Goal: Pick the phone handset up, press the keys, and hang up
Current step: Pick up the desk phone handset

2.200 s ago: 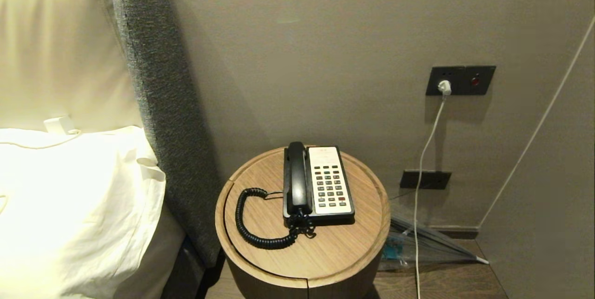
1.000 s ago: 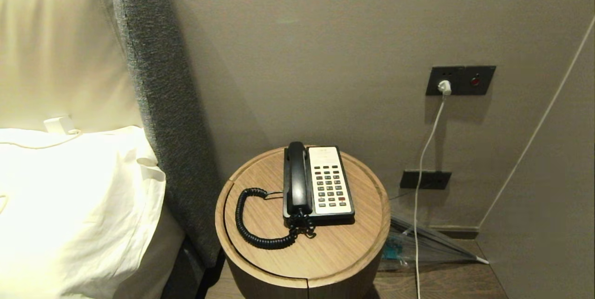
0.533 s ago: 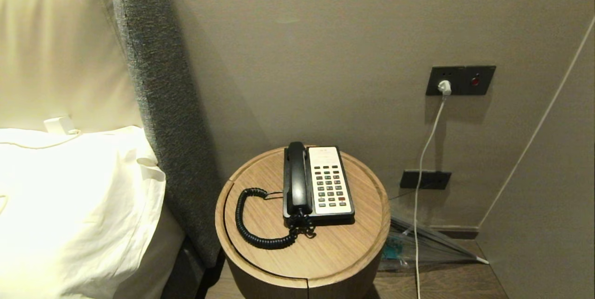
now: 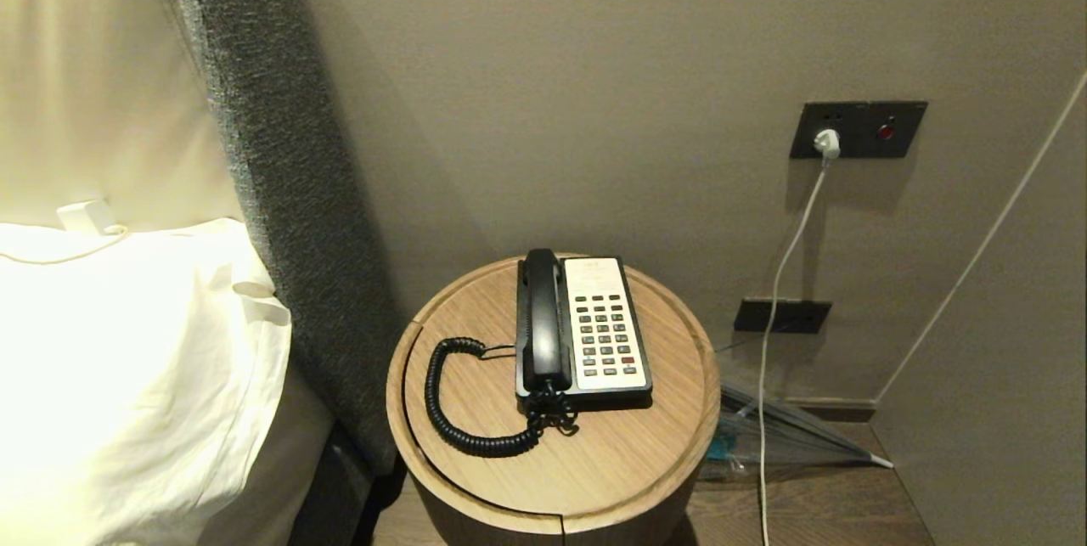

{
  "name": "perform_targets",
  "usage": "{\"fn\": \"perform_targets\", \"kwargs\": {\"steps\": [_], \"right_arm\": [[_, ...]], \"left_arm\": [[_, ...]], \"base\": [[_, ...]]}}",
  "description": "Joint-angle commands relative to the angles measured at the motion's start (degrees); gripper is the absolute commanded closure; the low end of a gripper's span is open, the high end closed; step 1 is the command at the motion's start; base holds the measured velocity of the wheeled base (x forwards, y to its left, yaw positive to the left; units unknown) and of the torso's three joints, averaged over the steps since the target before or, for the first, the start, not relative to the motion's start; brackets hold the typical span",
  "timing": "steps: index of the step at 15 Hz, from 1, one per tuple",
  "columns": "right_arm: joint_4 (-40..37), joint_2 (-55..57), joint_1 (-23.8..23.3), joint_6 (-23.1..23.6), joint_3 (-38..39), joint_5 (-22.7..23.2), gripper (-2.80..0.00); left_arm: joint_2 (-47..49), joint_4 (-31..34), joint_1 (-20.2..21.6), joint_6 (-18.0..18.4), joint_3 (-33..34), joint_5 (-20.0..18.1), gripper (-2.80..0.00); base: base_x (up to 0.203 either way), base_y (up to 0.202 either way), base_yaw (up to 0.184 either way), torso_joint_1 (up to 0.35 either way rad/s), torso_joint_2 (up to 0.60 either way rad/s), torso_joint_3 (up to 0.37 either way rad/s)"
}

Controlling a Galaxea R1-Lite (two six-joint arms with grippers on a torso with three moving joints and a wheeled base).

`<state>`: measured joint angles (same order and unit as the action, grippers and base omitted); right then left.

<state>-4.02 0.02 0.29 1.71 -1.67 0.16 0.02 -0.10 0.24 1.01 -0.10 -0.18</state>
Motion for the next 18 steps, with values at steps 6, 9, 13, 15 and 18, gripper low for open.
{"fn": "perform_targets", "kwargs": {"steps": [6, 9, 13, 15, 18], "right_arm": [[0.0, -0.5, 0.1, 0.1, 0.0, 0.0, 0.00], [0.0, -0.5, 0.1, 0.1, 0.0, 0.0, 0.00], [0.0, -0.5, 0.1, 0.1, 0.0, 0.0, 0.00], [0.0, -0.5, 0.1, 0.1, 0.0, 0.0, 0.00], [0.0, -0.5, 0.1, 0.0, 0.0, 0.0, 0.00]], "left_arm": [[0.0, -0.1, 0.0, 0.0, 0.0, 0.0, 0.00], [0.0, -0.1, -0.1, 0.0, 0.0, 0.1, 0.00], [0.0, -0.1, 0.0, 0.0, 0.0, 0.0, 0.00], [0.0, -0.1, 0.0, 0.0, 0.0, 0.0, 0.00], [0.0, -0.1, 0.0, 0.0, 0.0, 0.1, 0.00]], "base": [[0.000, 0.000, 0.000, 0.002, 0.00, -0.195], [0.000, 0.000, 0.000, 0.002, 0.00, -0.199], [0.000, 0.000, 0.000, 0.002, 0.00, -0.199], [0.000, 0.000, 0.000, 0.002, 0.00, -0.199], [0.000, 0.000, 0.000, 0.002, 0.00, -0.199]]}}
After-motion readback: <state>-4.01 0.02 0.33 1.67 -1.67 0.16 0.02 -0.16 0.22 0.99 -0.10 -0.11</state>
